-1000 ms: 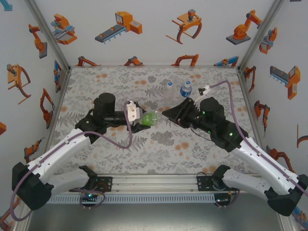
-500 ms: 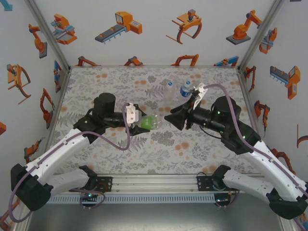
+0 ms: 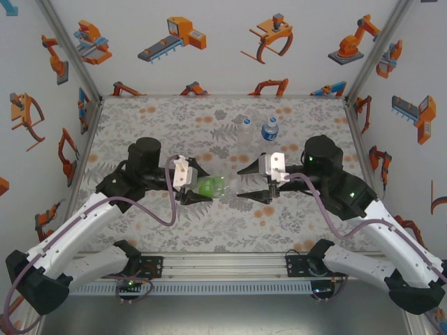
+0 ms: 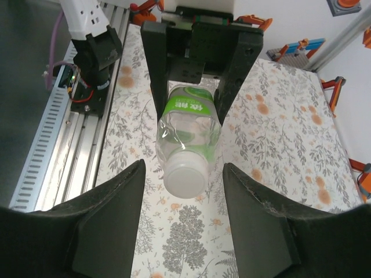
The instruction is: Screw on the bottle caps
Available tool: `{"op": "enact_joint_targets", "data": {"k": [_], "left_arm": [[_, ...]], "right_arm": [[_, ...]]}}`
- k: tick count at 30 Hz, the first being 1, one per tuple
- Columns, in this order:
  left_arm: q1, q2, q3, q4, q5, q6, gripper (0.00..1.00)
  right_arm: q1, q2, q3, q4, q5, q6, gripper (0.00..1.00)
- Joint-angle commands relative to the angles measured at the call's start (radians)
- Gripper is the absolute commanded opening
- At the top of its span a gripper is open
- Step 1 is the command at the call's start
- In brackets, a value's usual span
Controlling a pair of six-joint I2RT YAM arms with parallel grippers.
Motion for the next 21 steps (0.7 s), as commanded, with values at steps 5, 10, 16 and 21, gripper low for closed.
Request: {"op": "enact_joint_targets", "data": {"k": [5, 10, 16, 21], "left_arm": [[0.001, -0.019, 0.035, -0.024, 0.042, 0.009, 0.0], [0.001, -0.018, 0.036, -0.023, 0.043, 0.011, 0.0], [0.001, -0.013, 0.039, -0.023, 0.043, 0.012, 0.0], [0.001, -0.012, 0.041, -0.022, 0.043, 0.015, 0.0]], "right_arm": [[0.002, 0.002, -0.04, 0.065, -0.046, -0.041, 0.45], [0.002, 0.007, -0.057, 0.087, -0.037, -0.023, 0.42], [0.002, 0.009, -0.068, 0.089, -0.005, -0.009, 0.34], [0.002, 0.007, -0.08, 0.13, 0.038, 0.065, 0.22]]}}
